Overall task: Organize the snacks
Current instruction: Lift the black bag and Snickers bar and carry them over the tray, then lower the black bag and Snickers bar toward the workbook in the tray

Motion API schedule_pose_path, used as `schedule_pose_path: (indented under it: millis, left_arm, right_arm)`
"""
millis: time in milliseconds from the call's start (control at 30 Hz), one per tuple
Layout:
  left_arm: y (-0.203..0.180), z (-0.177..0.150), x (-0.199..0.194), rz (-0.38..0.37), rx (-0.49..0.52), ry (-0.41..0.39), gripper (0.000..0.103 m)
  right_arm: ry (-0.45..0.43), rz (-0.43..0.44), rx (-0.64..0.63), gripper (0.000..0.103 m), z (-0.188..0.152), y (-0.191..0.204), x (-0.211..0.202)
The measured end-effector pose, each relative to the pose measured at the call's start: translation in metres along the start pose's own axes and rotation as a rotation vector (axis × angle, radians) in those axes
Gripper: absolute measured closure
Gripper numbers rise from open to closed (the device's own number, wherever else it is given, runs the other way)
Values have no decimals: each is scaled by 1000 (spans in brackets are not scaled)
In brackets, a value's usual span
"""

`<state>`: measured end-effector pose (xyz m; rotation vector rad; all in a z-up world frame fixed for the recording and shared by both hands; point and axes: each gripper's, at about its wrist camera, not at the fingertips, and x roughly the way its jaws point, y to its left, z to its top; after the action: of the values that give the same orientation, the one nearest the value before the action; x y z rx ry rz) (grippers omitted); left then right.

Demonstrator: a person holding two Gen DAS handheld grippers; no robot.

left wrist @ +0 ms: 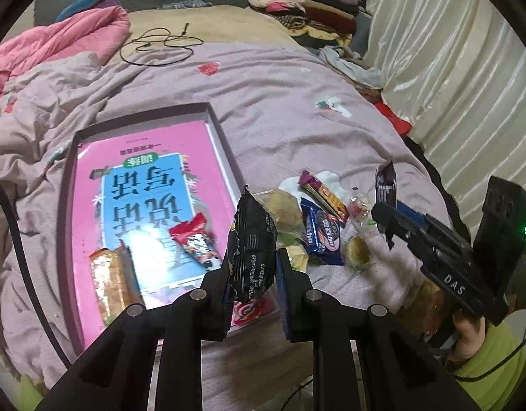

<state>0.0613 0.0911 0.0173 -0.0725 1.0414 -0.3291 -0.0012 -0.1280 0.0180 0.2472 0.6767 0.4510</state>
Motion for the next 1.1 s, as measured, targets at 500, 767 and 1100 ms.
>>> schedule_pose_path:
  millis: [500,767,1100]
  left_arm:
    - [36,-7,-25,55,-77,-44,81]
    - [53,-13,-32,66,-112,-57,81]
    - [69,-18,-38,70,-146,-76,81]
  right_arm:
    - [33,62,-47,74,-3,40,7]
    - [41,83,-80,74,0,64,13]
    - [65,97,-113,74,-1,87,26]
